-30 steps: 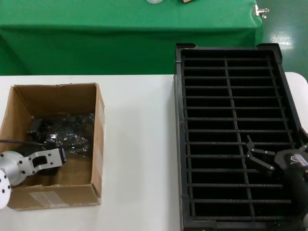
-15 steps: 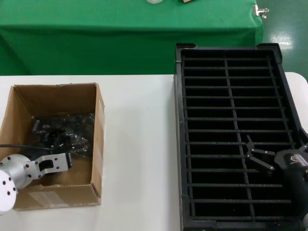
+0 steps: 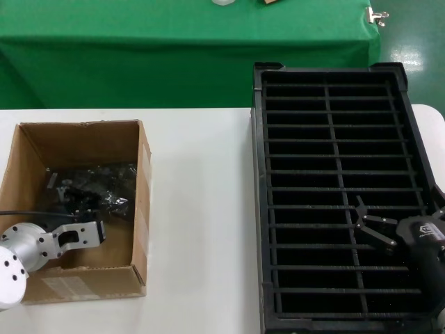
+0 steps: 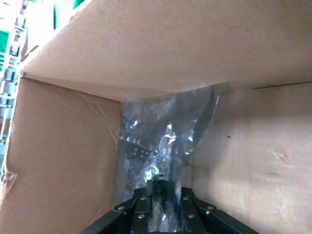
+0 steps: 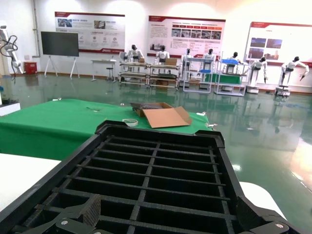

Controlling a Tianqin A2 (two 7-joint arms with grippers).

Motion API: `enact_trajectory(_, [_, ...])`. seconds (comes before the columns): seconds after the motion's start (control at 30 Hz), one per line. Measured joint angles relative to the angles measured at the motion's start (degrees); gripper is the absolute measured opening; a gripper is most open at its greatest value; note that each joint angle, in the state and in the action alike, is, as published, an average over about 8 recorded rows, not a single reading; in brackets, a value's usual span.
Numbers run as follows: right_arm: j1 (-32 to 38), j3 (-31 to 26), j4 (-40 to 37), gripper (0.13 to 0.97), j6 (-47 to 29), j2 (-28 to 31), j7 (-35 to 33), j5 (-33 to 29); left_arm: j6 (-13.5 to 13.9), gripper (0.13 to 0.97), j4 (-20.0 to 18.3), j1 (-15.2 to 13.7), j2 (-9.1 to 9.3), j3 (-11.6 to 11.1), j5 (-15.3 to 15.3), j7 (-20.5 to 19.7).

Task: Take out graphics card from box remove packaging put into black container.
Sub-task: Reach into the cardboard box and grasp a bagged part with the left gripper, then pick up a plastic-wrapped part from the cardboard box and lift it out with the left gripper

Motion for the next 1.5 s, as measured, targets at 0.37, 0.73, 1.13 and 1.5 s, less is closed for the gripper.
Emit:
enact_trajectory(0.37, [0.0,0.0,0.0,0.966,0.0,0.0,0.0,0.0,-0.67,0.172,0.31,-0.05,0.11,-0.75,-1.19,3.19])
enact_trajectory(0.73, [0.0,0.0,0.0,0.966,0.0,0.0,0.0,0.0,1.15,0.141,-3.18,1.52,-0.85,-3.16,2.17,1.12])
enact_trajectory(1.13, [0.0,0.0,0.0,0.966,0.0,0.0,0.0,0.0,5.96,0.139,-14.9,6.77,-3.53,-9.11,8.13,-5.25])
enact_trajectory(1.5, [0.0,0.0,0.0,0.966,0.0,0.0,0.0,0.0,10.09,0.139,-27.43,11.91,-6.99,-15.29,10.99,-9.47])
